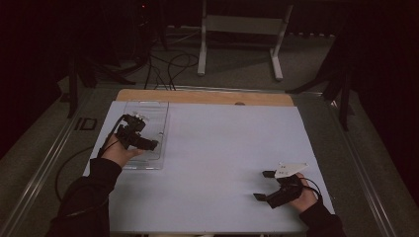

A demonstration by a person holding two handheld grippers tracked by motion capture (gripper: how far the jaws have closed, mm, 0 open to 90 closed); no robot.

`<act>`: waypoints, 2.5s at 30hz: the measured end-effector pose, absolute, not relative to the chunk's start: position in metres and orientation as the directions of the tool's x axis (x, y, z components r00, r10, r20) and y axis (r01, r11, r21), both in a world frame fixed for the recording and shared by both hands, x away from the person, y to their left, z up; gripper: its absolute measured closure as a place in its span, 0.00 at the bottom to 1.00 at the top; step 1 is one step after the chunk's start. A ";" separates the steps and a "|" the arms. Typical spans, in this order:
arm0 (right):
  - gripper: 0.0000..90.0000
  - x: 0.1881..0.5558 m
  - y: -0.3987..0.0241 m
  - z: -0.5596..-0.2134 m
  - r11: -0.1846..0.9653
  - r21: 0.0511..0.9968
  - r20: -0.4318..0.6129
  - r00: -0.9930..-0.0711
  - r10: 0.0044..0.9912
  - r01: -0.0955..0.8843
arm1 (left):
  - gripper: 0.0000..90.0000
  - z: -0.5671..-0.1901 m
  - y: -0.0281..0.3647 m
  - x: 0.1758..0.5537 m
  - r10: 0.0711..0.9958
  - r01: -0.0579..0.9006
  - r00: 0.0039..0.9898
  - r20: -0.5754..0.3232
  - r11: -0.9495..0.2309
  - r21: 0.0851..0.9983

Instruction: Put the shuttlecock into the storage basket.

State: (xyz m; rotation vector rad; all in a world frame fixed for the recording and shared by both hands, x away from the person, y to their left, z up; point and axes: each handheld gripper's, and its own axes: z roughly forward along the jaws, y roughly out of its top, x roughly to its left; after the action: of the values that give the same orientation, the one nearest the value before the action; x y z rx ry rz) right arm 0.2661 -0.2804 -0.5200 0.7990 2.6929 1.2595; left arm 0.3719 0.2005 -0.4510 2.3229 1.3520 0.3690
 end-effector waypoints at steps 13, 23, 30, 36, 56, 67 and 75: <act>0.10 0.267 -0.280 -0.519 0.534 0.733 0.152 -0.867 0.475 0.421 | 0.00 -0.438 0.199 0.366 0.820 0.708 0.571 -0.028 -0.475 0.523; 0.10 0.267 -0.279 -0.520 0.536 0.730 0.154 -0.867 0.474 0.423 | 0.00 -0.427 0.192 0.364 0.802 0.679 0.597 -0.031 -0.484 0.552; 0.10 0.267 -0.280 -0.520 0.533 0.733 0.156 -0.867 0.474 0.423 | 0.00 -0.417 0.185 0.364 0.772 0.658 0.632 -0.074 -0.483 0.577; 0.10 0.268 -0.278 -0.520 0.535 0.732 0.156 -0.868 0.472 0.423 | 0.00 -0.410 0.173 0.364 0.751 0.625 0.658 -0.057 -0.503 0.596; 0.10 0.267 -0.280 -0.521 0.534 0.731 0.156 -0.866 0.475 0.425 | 0.00 -0.410 0.133 0.352 0.577 0.480 0.809 -0.109 -0.542 0.689; 0.10 0.267 -0.280 -0.521 0.534 0.732 0.156 -0.867 0.474 0.424 | 0.00 -0.412 0.107 0.343 0.468 0.394 0.877 -0.111 -0.566 0.724; 0.10 0.267 -0.279 -0.521 0.537 0.733 0.151 -0.869 0.471 0.418 | 0.00 -0.421 0.098 0.335 0.420 0.335 0.905 -0.070 -0.602 0.725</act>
State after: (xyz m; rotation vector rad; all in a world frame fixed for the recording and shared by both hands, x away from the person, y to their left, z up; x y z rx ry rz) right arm 0.2673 -0.2789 -0.5210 0.7815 2.6970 1.2589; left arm 0.3346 0.0980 -0.4205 2.2677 0.5366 0.1368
